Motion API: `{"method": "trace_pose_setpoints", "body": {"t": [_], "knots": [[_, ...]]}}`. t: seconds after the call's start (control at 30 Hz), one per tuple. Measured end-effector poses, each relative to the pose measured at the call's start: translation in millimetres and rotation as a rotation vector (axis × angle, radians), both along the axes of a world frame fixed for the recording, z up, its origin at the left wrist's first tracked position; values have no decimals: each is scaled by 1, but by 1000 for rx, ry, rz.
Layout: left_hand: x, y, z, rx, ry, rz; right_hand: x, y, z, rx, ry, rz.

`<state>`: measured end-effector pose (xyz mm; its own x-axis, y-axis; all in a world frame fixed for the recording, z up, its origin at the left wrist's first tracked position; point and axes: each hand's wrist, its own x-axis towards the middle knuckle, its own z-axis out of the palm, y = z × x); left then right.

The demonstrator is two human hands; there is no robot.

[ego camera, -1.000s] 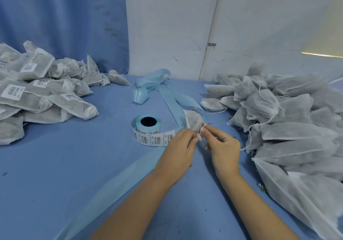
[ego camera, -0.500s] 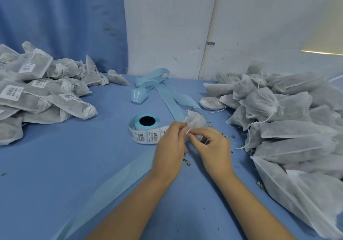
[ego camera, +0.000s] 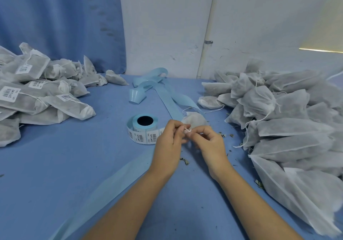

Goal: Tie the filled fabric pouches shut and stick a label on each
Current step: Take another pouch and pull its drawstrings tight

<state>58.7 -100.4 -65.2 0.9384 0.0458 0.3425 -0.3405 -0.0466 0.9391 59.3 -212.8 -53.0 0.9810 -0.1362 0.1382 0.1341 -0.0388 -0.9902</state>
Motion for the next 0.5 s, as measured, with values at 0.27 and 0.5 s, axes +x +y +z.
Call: {"method": "trace_pose_setpoints", "body": {"t": [0.27,0.5], "knots": [[-1,3,5,169,-89,37,1,-7,7,299,158,338],[-1,3,4,223,-100,31,7,-11,1,606,205,340]]}}
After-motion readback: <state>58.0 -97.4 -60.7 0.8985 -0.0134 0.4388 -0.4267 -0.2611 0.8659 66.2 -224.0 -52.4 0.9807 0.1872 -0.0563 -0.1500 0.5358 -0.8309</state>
